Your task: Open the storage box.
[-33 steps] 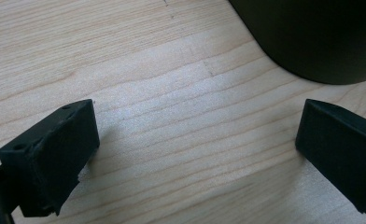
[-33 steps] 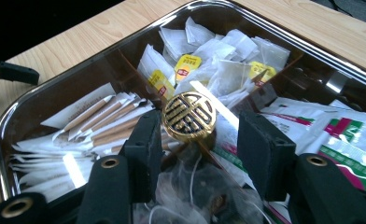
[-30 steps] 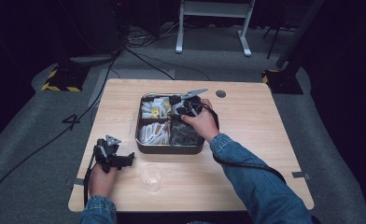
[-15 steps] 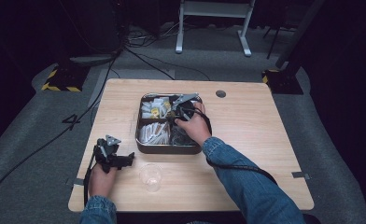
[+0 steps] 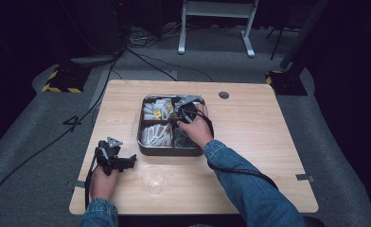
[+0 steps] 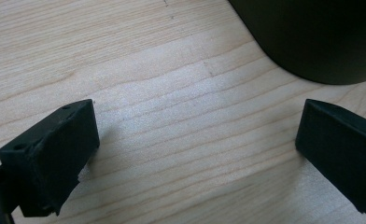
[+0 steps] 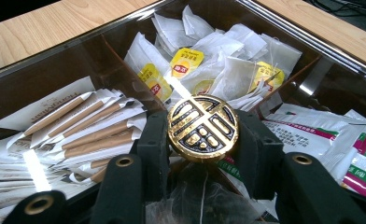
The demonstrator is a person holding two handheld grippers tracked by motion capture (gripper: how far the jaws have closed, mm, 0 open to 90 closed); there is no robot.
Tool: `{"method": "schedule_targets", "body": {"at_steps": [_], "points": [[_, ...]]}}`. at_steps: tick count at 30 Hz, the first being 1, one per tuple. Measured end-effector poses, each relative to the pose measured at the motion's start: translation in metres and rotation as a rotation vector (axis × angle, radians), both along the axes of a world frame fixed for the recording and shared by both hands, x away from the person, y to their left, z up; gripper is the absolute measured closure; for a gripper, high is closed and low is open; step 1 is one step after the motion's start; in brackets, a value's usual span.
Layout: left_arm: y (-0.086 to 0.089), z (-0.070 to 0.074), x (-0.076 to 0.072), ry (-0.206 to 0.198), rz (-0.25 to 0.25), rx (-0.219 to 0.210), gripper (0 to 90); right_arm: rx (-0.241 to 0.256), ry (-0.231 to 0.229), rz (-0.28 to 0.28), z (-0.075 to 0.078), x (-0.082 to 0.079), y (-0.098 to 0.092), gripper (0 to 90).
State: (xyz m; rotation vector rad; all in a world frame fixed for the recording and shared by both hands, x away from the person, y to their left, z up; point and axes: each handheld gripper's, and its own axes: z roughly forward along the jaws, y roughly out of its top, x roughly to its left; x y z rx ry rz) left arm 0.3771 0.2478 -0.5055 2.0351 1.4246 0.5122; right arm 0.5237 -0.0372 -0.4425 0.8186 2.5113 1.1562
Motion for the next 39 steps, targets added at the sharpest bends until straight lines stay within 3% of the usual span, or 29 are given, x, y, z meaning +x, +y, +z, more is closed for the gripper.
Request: {"method": "schedule_targets", "body": {"at_steps": [16,28,39], "points": [[0.0,0.0,0.0,0.001,0.0,0.001,0.0,0.008,-0.006,-0.011,0.006,-0.002,0.0,58.5],[0.0,0.0,0.0,0.001,0.0,0.001,0.0,0.054,-0.022,0.019,0.03,-0.007,-0.003,58.5],[0.0,0.0,0.0,0.0,0.003,-0.001,0.0,0.083,-0.046,0.024,0.055,-0.014,-0.028,58.5]]}}
